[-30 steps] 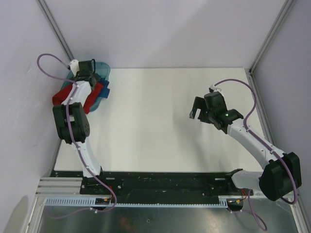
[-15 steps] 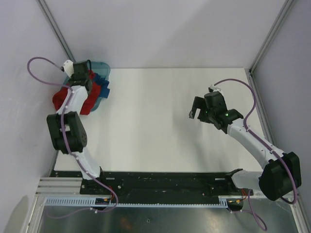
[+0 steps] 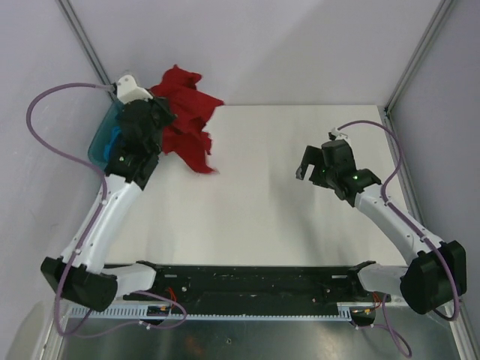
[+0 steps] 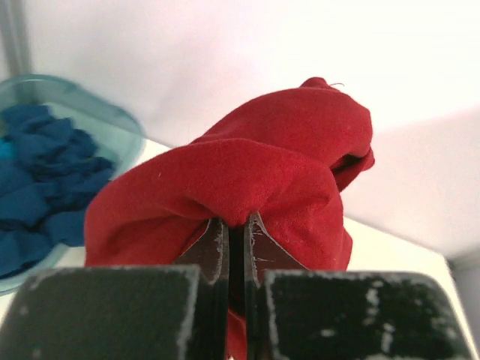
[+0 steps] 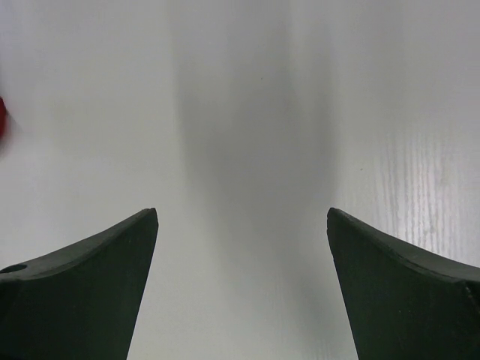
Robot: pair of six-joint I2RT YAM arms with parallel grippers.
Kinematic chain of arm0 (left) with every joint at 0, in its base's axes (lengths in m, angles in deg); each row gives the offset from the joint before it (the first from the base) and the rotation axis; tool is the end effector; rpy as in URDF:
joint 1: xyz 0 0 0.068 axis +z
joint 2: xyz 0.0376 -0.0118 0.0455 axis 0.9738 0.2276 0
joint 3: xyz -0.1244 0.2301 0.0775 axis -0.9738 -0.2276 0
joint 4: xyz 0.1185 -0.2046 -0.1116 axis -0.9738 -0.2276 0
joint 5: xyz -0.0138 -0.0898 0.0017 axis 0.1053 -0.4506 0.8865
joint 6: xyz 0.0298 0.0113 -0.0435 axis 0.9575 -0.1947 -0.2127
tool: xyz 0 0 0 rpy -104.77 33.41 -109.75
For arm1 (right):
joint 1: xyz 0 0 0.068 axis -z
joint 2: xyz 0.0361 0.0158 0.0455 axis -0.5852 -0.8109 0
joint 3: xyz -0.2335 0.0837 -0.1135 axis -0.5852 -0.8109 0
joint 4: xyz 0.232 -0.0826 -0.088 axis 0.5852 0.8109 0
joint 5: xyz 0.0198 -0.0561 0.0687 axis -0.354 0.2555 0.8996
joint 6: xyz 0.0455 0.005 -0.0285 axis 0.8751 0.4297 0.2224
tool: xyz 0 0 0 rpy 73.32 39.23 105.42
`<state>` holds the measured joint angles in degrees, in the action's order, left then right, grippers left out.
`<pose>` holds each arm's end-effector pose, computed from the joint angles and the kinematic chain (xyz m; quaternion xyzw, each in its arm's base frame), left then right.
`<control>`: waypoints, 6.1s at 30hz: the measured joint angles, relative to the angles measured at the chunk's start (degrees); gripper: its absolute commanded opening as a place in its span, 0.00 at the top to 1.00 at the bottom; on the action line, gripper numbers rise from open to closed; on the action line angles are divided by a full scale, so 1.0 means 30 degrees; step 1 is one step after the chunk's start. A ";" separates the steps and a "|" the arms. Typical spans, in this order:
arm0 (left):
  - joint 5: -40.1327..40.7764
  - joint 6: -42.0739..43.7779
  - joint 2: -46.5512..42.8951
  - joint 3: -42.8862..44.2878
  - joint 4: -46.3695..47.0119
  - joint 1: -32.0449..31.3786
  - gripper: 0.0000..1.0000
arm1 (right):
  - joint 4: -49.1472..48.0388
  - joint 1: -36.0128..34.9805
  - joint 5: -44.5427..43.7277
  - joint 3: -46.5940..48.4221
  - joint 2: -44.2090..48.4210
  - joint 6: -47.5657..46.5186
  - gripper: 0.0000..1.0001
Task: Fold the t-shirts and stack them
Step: Move the tshirt to the center of the board, then flatten out the tshirt
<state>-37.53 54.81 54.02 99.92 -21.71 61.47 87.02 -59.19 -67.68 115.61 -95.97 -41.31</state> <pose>0.2721 -0.0591 0.4418 -0.2128 0.6938 -0.0871 0.6824 0.2462 0.1009 0.2866 0.0895 0.9054 0.1282 0.3947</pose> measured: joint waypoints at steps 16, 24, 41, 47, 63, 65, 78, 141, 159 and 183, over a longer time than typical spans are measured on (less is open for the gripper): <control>-0.5370 0.1086 0.2798 -0.2382 0.0386 -0.8969 0.15 | 0.2412 0.2499 -0.1013 0.0393 0.2710 0.0182 0.01; -0.6543 0.1056 0.3942 -0.2543 -0.0605 -0.8779 0.16 | 0.3337 0.2062 -0.0940 0.0277 0.2710 0.0357 0.06; -0.7096 -0.2098 -0.0663 -1.1154 -0.1435 -0.7927 0.40 | 0.0969 -0.5770 -0.2215 -0.3701 0.1413 0.3184 0.21; -0.7388 -0.2076 0.3198 -0.8794 -0.1144 -0.9143 0.43 | 0.1056 -0.5523 -0.3672 -0.3752 0.2011 0.4350 0.22; -0.5894 -0.2433 1.1009 -0.2455 -0.0379 -1.0513 0.51 | 0.1610 -0.3373 -0.3672 -0.5807 0.4896 0.4889 0.23; -0.5697 -0.2499 1.1366 -0.2288 -0.0372 -1.0513 0.52 | 0.1341 -0.3337 -0.3504 -0.5850 0.4568 0.4860 0.23; -0.3905 -0.3126 1.2196 -0.2004 -0.0364 -1.0513 0.92 | -0.1785 -0.3249 -0.2608 -0.5894 0.1435 0.4590 0.24; -0.2790 -0.4116 -0.1814 -1.2080 -0.2849 -0.5610 0.94 | -0.2849 -0.7016 -0.1639 0.0277 -0.6062 0.1545 0.38; -0.3694 -0.4510 -0.0160 -1.1781 -0.2011 -0.5158 0.88 | -0.1778 -0.7883 -0.3031 0.0117 -0.7723 0.3075 1.00; -0.5508 -0.4095 0.8561 -0.6207 0.0000 -0.5151 0.50 | 0.4211 0.2375 -0.4677 -0.0823 0.3293 0.0962 1.00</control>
<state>-54.05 42.53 79.70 81.29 -21.71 46.01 99.65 -52.07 -81.71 113.14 -86.09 -38.43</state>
